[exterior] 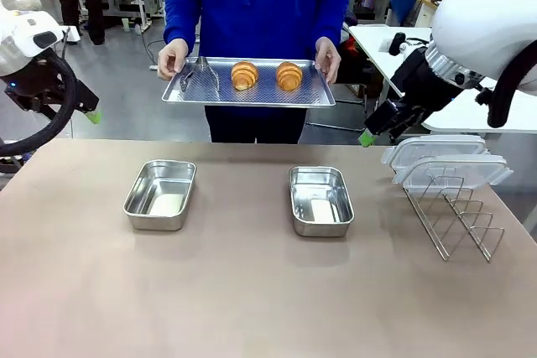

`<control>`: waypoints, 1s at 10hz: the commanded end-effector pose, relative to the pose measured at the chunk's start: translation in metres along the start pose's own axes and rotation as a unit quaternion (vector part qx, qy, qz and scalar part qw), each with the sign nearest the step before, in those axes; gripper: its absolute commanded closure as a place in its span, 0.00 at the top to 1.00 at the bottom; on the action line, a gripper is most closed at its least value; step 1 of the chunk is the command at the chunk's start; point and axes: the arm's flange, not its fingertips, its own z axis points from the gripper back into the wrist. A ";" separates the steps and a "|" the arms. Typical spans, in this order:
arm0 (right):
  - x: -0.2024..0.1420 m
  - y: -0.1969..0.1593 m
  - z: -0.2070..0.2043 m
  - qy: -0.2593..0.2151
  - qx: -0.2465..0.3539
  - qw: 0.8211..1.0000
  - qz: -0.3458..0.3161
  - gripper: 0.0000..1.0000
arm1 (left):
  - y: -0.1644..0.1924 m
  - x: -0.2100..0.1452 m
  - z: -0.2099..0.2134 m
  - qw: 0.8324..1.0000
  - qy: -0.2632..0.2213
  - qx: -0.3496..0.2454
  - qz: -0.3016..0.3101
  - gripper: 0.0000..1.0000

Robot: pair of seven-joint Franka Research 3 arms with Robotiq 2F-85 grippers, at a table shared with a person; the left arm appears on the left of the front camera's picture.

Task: Place the bread in airtight containers.
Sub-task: Lift both Airtight Container.

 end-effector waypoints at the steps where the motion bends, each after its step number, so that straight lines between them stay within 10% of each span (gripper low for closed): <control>1: -0.003 0.004 0.010 -0.030 -0.031 0.999 0.003 1.00 | -0.002 -0.005 0.005 1.000 -0.019 -0.002 -0.023 1.00; 10: 0.005 0.023 -0.093 0.088 -0.096 0.984 -0.120 1.00 | -0.063 -0.016 -0.103 0.995 0.089 0.024 0.034 1.00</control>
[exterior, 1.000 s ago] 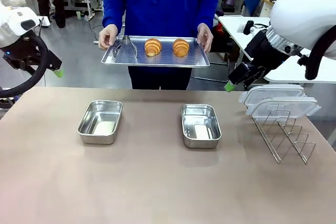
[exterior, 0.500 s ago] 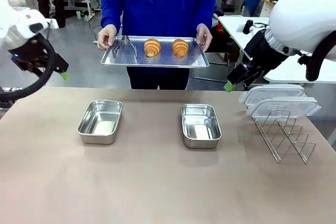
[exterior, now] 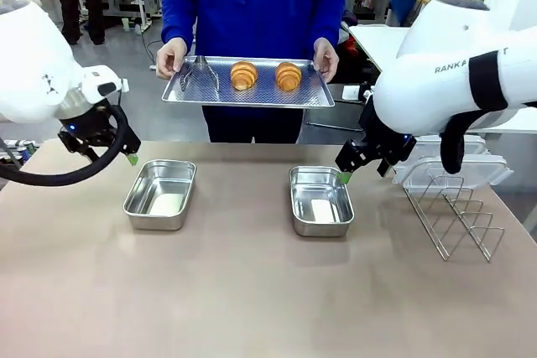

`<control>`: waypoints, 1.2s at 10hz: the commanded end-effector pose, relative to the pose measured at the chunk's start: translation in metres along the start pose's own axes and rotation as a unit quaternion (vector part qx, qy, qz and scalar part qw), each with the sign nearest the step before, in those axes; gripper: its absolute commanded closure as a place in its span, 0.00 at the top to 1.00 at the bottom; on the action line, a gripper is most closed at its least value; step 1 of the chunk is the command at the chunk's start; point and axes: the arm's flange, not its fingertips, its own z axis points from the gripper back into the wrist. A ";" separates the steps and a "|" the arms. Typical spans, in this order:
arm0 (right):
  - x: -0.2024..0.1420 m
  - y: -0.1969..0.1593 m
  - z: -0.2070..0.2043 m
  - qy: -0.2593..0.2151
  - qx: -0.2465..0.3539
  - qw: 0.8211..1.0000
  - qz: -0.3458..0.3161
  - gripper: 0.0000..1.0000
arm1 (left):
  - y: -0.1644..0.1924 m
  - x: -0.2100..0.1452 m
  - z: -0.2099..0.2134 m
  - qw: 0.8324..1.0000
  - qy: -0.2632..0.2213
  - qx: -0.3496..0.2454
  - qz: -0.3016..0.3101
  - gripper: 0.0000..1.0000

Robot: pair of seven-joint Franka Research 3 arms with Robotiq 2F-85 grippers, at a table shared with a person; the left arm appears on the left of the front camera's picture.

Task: Place the bread in airtight containers.
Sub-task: Lift both Airtight Container.

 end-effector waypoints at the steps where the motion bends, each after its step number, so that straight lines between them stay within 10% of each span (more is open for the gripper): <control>1: 0.006 0.004 -0.008 -0.001 -0.012 1.000 -0.018 1.00 | -0.016 0.002 -0.012 0.999 0.003 0.023 0.027 1.00; 12: 0.005 0.007 -0.078 0.005 -0.025 0.998 -0.061 1.00 | -0.036 -0.006 -0.071 0.999 0.033 0.031 0.018 1.00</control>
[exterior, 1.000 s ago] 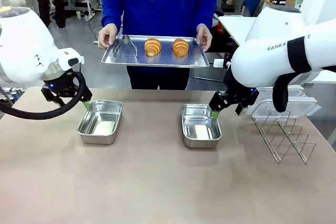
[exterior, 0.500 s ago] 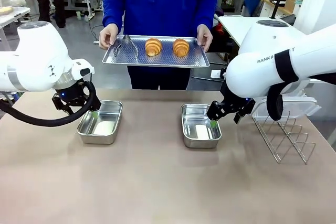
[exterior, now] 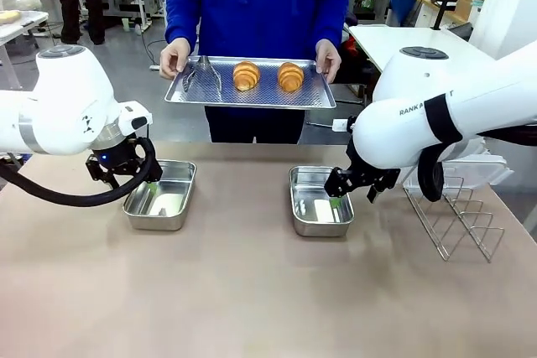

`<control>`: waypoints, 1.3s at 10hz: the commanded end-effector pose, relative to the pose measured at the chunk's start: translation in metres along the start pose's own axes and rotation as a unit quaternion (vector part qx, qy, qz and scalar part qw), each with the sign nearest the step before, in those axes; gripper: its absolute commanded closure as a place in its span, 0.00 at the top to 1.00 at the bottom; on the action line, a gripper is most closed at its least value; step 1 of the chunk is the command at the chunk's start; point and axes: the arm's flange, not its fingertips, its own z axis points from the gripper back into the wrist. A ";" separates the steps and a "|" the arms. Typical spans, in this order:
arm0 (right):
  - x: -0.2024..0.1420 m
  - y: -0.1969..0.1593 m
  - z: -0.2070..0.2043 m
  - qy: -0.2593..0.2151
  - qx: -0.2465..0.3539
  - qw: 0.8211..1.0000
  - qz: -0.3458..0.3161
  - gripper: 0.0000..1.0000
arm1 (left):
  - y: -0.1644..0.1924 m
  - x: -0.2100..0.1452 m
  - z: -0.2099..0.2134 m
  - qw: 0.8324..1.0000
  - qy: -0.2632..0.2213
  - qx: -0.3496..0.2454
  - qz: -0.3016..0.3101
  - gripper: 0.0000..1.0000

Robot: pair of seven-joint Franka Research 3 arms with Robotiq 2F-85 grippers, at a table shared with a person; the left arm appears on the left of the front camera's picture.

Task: Place the bread in airtight containers.
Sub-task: Lift both Airtight Container.

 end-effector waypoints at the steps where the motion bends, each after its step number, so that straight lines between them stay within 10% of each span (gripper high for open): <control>1: 0.003 0.005 -0.010 -0.024 -0.022 0.999 -0.036 1.00 | -0.004 0.003 -0.005 1.000 -0.005 0.014 0.008 1.00; 3: 0.006 0.005 -0.014 -0.037 -0.026 0.997 -0.063 1.00 | -0.003 0.002 -0.006 1.000 -0.008 0.019 0.011 1.00; 4: 0.008 0.005 -0.016 -0.038 -0.030 0.996 -0.070 0.41 | -0.003 0.002 -0.006 1.000 -0.010 0.027 0.011 0.45; 5: 0.009 0.005 -0.017 -0.036 -0.030 0.996 -0.074 0.41 | -0.003 0.001 -0.005 0.999 -0.009 0.031 0.008 0.45; 6: 0.010 0.005 -0.018 -0.031 -0.033 0.996 -0.082 0.00 | -0.003 0.001 -0.005 0.999 -0.005 0.032 0.007 0.00; 7: 0.011 0.003 -0.018 -0.033 -0.035 0.995 -0.090 0.36 | -0.003 0.002 -0.003 0.999 -0.001 0.034 0.007 0.39; 8: 0.011 0.003 -0.018 -0.033 -0.036 0.994 -0.093 0.00 | -0.003 0.001 -0.003 0.999 -0.001 0.036 0.008 0.00; 13: 0.013 0.003 -0.015 -0.038 -0.042 0.993 -0.106 0.00 | -0.002 0.002 -0.003 0.999 0.007 0.042 0.013 0.00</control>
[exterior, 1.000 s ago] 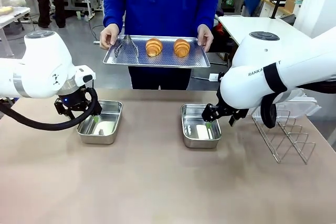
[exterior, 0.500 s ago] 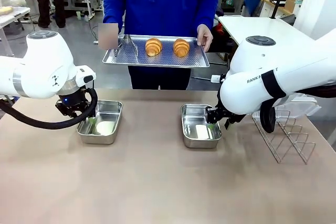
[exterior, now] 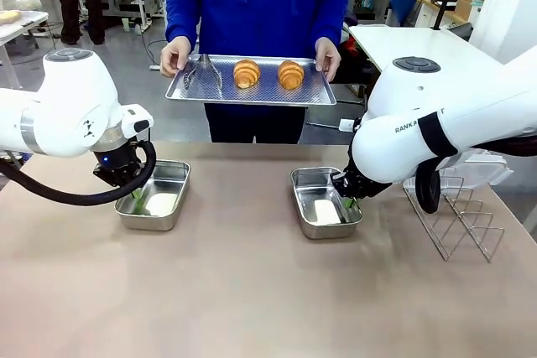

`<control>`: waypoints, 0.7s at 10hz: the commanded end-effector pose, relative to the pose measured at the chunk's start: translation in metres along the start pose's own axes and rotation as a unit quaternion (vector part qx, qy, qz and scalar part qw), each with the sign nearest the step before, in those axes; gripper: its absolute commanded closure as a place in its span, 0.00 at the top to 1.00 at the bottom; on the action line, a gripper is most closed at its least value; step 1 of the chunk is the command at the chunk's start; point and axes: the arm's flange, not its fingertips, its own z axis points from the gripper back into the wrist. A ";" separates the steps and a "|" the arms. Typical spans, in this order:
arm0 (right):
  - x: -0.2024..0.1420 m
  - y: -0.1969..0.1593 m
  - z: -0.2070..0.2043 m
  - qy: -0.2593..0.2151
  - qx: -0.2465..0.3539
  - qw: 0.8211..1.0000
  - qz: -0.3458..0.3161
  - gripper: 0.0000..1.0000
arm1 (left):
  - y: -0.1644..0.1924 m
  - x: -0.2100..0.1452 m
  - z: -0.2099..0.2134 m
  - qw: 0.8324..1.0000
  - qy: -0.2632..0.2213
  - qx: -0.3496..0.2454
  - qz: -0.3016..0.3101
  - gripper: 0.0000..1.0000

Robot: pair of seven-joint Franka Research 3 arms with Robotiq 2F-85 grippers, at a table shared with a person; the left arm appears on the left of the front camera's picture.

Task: Place the bread in airtight containers.
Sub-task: Lift both Airtight Container.

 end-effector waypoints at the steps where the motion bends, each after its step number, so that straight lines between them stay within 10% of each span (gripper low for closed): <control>1: 0.005 0.007 0.001 -0.017 -0.025 0.999 -0.015 0.00 | -0.002 0.003 0.002 1.000 0.003 0.022 0.011 0.00; 7: 0.011 -0.004 0.047 -0.011 -0.032 0.999 -0.001 0.00 | 0.000 0.003 0.044 0.999 -0.022 0.006 0.028 0.00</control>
